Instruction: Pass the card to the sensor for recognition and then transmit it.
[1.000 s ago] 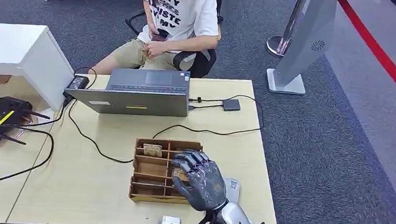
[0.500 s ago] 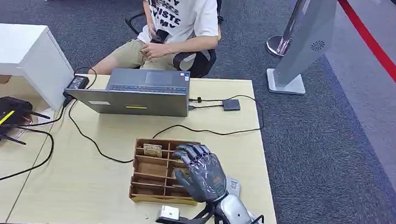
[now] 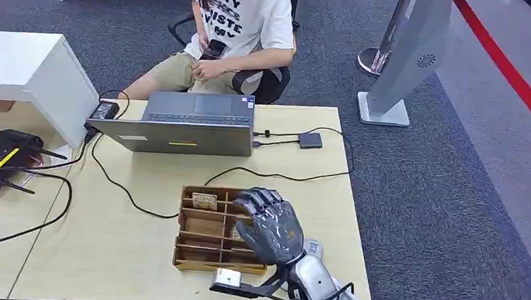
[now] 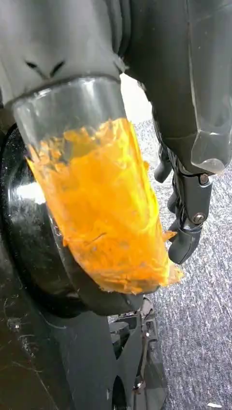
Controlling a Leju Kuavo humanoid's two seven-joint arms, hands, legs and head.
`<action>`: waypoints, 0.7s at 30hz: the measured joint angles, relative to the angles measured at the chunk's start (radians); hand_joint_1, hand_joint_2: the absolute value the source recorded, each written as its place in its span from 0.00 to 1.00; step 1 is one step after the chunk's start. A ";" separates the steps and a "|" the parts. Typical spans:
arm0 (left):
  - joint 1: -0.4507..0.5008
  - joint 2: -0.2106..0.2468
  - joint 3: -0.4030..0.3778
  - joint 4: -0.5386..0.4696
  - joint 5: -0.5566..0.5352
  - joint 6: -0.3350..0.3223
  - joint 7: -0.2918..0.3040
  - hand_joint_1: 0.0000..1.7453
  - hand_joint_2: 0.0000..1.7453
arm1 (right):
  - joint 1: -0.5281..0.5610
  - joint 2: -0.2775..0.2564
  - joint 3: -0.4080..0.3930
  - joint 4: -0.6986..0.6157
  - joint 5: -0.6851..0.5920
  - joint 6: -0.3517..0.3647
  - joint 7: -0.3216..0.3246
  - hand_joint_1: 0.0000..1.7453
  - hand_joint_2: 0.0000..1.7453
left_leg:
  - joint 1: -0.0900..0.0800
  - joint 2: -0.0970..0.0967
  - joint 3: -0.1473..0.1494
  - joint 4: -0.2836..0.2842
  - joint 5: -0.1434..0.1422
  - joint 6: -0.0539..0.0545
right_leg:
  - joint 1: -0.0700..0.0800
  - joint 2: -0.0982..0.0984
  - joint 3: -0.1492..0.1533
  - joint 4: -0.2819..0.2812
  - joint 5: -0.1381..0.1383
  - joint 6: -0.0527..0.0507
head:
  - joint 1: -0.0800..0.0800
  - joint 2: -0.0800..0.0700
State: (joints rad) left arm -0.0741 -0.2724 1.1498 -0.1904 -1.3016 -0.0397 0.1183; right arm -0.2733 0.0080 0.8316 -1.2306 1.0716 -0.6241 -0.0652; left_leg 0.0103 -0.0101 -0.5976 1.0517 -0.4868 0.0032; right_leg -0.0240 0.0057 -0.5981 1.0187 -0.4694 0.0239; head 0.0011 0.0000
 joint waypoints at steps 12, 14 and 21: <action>0.000 0.000 0.000 0.000 0.000 0.000 0.000 0.00 0.00 | -0.006 0.007 0.002 0.016 -0.002 0.029 0.002 0.46 1.00 | 0.000 0.000 0.000 0.000 0.000 0.000 | 0.000 0.000 0.000 0.000 0.000 0.000 | 0.000 0.000; 0.000 0.000 0.000 0.000 0.000 0.001 0.000 0.00 0.00 | -0.006 0.007 0.002 0.017 -0.002 0.030 0.003 0.46 1.00 | 0.000 0.000 0.000 0.000 0.000 0.000 | 0.000 0.000 0.000 0.000 0.000 0.000 | 0.000 0.000; 0.000 0.000 0.000 0.000 0.000 0.001 0.000 0.00 0.00 | -0.012 0.007 0.004 0.026 -0.003 0.046 0.003 0.50 1.00 | 0.000 0.000 0.000 0.000 0.000 0.000 | 0.000 0.000 0.000 0.000 0.000 0.000 | 0.000 0.000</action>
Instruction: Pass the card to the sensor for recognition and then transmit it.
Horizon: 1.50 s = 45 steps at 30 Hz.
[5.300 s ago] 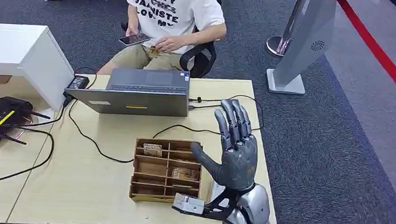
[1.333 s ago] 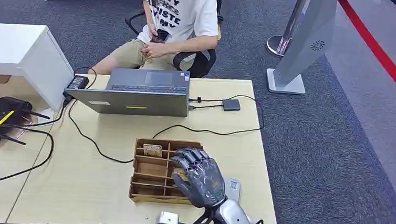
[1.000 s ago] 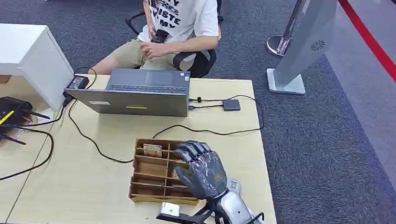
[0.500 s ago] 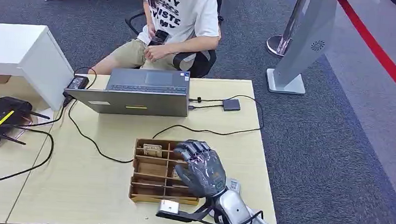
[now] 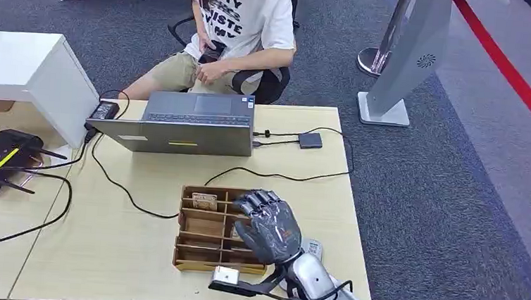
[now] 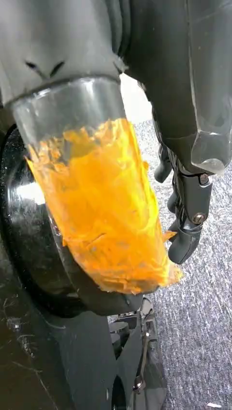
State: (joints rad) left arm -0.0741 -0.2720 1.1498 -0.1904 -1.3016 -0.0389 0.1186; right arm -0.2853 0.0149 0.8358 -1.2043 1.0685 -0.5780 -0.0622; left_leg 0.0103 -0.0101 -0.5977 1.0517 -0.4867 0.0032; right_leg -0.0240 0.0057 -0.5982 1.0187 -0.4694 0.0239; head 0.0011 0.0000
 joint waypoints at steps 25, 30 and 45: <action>0.000 0.000 0.000 0.000 0.000 0.000 0.005 0.00 0.00 | -0.023 0.006 0.004 0.052 -0.007 0.045 0.014 0.51 1.00 | 0.000 0.000 0.000 0.000 0.000 0.000 | 0.000 0.000 0.000 0.000 0.000 0.000 | 0.000 0.000; 0.000 0.000 0.000 0.000 0.000 0.000 0.005 0.00 0.00 | -0.023 0.006 0.005 0.053 -0.009 0.047 0.014 0.52 1.00 | 0.000 0.000 0.000 0.000 0.000 0.000 | 0.000 0.000 0.000 0.000 0.000 0.000 | 0.000 0.000; 0.000 0.001 0.000 0.000 0.006 0.000 0.004 0.00 0.00 | -0.035 0.006 0.013 0.076 -0.011 0.068 0.024 0.79 1.00 | 0.000 0.000 0.000 0.000 0.000 0.000 | 0.000 0.000 0.000 0.000 0.000 0.000 | 0.000 0.000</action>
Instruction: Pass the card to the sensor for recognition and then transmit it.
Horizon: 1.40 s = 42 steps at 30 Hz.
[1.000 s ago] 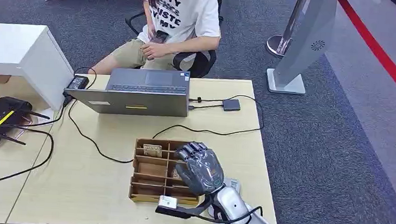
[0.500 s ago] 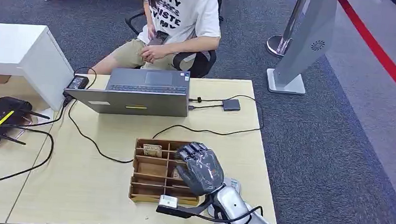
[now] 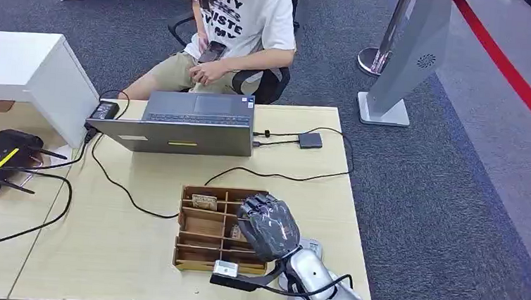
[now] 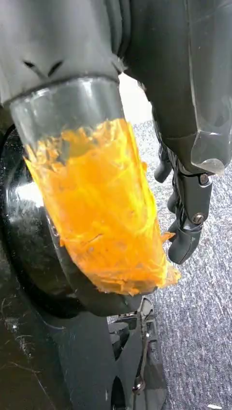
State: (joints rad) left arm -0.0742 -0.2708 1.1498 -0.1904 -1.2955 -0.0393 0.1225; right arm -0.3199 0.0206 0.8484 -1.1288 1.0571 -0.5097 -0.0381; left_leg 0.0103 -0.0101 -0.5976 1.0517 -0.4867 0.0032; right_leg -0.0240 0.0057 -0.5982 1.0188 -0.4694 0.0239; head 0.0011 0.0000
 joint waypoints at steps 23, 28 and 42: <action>0.000 0.002 0.000 0.000 0.002 0.001 -0.008 0.00 0.00 | 0.002 0.003 0.003 -0.006 0.002 -0.091 -0.019 1.00 1.00 | 0.000 0.000 0.000 0.000 0.000 0.000 | 0.000 0.000 0.000 0.000 0.000 0.000 | 0.000 0.000; 0.000 0.002 0.000 0.000 0.003 0.001 -0.008 0.00 0.00 | 0.011 0.006 0.001 -0.015 0.003 -0.099 -0.024 1.00 1.00 | 0.000 0.000 0.000 0.000 0.000 0.000 | 0.000 0.000 0.000 0.000 0.000 0.000 | 0.000 0.000; 0.002 0.001 0.000 0.000 0.000 0.010 -0.009 0.00 0.00 | 0.240 0.156 -0.309 -0.350 0.127 -0.139 -0.401 1.00 1.00 | 0.001 0.000 0.000 0.000 0.000 0.000 | 0.001 0.000 0.000 0.000 -0.001 -0.001 | 0.000 0.000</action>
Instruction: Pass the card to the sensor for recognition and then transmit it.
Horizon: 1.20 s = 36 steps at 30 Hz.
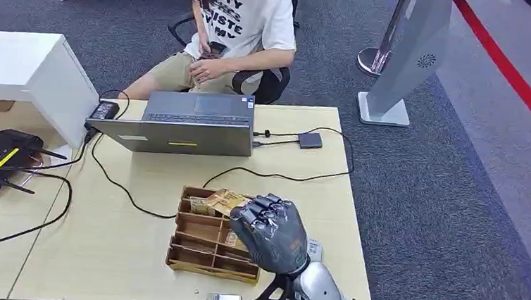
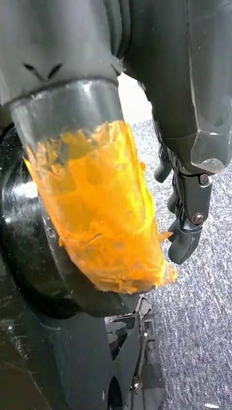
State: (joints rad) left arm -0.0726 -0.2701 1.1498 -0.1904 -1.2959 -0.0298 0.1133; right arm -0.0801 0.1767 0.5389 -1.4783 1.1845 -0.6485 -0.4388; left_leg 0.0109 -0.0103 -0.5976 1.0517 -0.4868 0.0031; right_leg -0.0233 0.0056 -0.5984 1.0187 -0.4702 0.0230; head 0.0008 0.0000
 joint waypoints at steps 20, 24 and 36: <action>0.000 -0.008 -0.002 0.000 -0.012 0.023 0.002 0.00 0.00 | 0.126 0.138 -0.236 -0.217 -0.075 0.001 -0.249 1.00 1.00 | 0.000 0.000 0.000 0.000 0.000 0.000 | 0.000 0.000 0.000 0.000 0.000 0.000 | 0.000 0.000; 0.000 -0.008 -0.002 0.000 -0.015 0.023 0.002 0.00 0.00 | 0.128 0.140 -0.246 -0.220 -0.077 0.001 -0.251 1.00 1.00 | 0.000 0.000 0.000 0.000 0.000 0.000 | 0.000 0.000 0.000 0.000 0.000 0.000 | 0.000 0.000; -0.001 -0.008 -0.009 0.000 -0.037 0.020 0.008 0.00 0.00 | 0.111 0.140 -0.255 -0.223 -0.030 0.001 -0.199 1.00 1.00 | 0.000 0.000 0.000 0.000 0.000 0.000 | 0.000 0.000 0.001 0.000 0.000 0.000 | 0.000 0.000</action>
State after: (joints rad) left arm -0.0733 -0.2781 1.1410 -0.1904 -1.3325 -0.0095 0.1213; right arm 0.0311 0.3170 0.2838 -1.7010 1.1547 -0.6477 -0.6378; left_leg 0.0108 -0.0102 -0.5972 1.0517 -0.4868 0.0031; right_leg -0.0233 0.0057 -0.5975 1.0187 -0.4700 0.0229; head 0.0011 0.0000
